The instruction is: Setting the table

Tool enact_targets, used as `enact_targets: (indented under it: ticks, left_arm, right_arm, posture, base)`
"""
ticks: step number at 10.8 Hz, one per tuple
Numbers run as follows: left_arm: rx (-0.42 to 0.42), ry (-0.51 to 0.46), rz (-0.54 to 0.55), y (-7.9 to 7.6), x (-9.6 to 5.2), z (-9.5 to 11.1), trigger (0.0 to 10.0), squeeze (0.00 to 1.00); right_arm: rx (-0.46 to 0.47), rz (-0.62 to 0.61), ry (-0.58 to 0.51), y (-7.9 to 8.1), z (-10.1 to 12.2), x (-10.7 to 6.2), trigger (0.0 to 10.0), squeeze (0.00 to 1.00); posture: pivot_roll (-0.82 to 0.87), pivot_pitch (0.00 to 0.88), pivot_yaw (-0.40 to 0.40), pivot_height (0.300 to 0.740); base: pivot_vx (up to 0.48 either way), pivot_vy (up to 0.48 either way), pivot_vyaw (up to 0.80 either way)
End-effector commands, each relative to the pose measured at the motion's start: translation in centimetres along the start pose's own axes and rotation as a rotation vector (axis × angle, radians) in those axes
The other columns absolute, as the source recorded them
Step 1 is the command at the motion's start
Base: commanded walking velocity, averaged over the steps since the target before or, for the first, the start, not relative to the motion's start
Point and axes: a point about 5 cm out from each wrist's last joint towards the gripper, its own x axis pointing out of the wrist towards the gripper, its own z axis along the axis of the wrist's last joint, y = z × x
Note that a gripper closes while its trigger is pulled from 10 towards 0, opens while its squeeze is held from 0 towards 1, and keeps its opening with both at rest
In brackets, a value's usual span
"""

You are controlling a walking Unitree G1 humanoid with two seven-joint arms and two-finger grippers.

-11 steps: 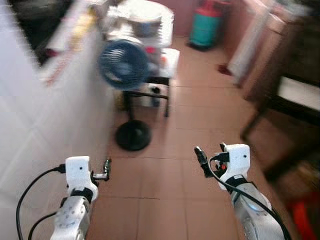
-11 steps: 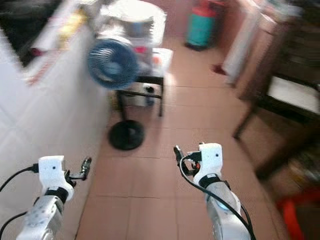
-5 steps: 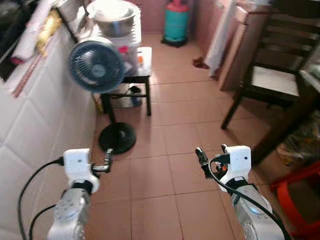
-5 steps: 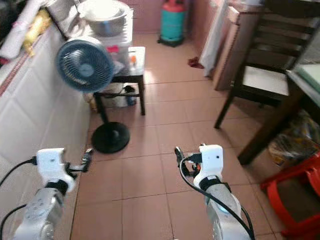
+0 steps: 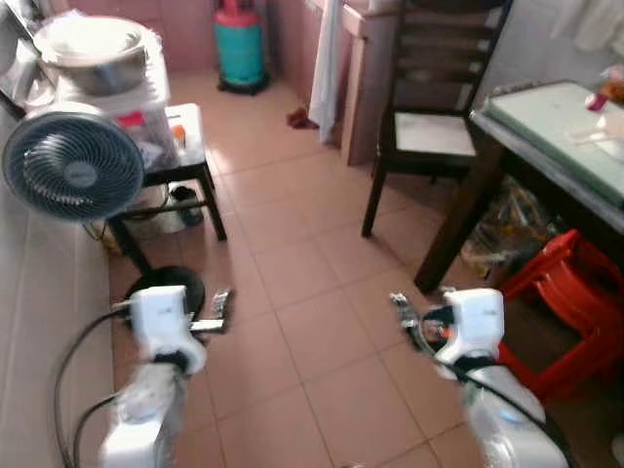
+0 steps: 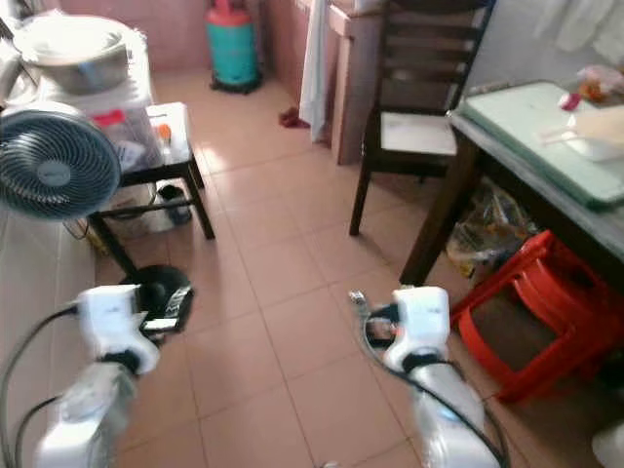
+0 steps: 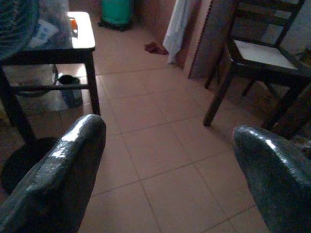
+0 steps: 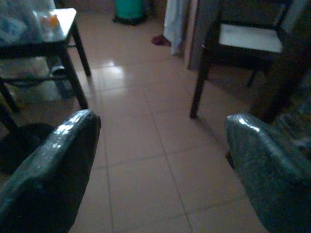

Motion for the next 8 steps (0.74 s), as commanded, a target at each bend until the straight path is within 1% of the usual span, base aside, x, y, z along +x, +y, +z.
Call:
enact_targets:
  ticks: [1, 8]
  left_arm:
    - [0.013, 0.022, 0.042, 1.42, -0.61, -0.36, 10.0, 0.00]
    - [0.018, 0.034, 0.023, 1.23, -0.56, -0.53, 10.0, 0.00]
  right_arm:
    - [0.010, 0.035, -0.015, 1.01, 0.34, 0.13, 10.0, 0.00]
    - [0.011, 0.043, -0.015, 1.28, 0.40, 0.46, 10.0, 0.00]
  posture:
    - [-0.04, 0.136, 0.023, 0.740]
    - [-0.04, 0.132, 0.027, 0.740]
  base:
    - [0.334, 0.000, -0.80]
    - [0.320, 0.000, -0.80]
